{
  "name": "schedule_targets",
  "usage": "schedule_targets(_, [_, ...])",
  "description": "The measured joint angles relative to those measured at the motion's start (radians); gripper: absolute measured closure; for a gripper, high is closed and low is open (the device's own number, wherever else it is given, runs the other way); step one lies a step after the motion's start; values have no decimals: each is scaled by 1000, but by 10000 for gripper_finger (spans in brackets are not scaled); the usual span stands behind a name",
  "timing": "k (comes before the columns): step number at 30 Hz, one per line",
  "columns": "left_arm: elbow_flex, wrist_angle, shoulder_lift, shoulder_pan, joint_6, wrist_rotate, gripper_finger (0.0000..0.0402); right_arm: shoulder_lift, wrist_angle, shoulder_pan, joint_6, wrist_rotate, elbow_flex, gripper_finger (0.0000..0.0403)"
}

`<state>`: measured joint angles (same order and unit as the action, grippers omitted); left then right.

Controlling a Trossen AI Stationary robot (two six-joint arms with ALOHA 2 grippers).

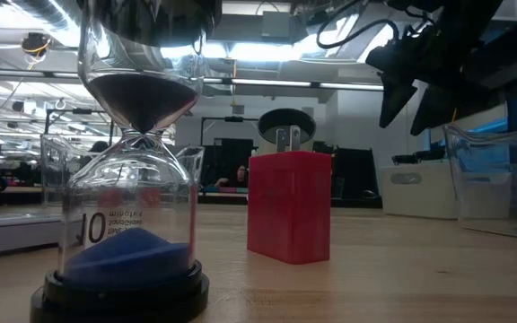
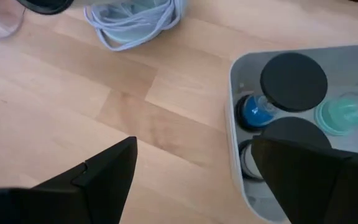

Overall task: Pick & Place Office items
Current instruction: Put the red hourglass into the gray bin

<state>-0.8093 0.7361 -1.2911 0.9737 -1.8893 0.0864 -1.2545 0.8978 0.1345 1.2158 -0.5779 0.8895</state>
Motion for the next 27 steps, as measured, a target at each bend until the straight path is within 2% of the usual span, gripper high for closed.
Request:
schedule_targets(14, [0, 0, 0, -3, 73, 2, 121, 0, -4, 0, -1, 181, 0, 85])
schedule_targets(23, [0, 14, 0, 19, 123, -31, 121, 0, -9, 0, -1, 204, 0, 85])
schedule_targets(27, [0, 17, 0, 34, 140, -10, 112, 0, -21, 0, -1, 204, 0, 85])
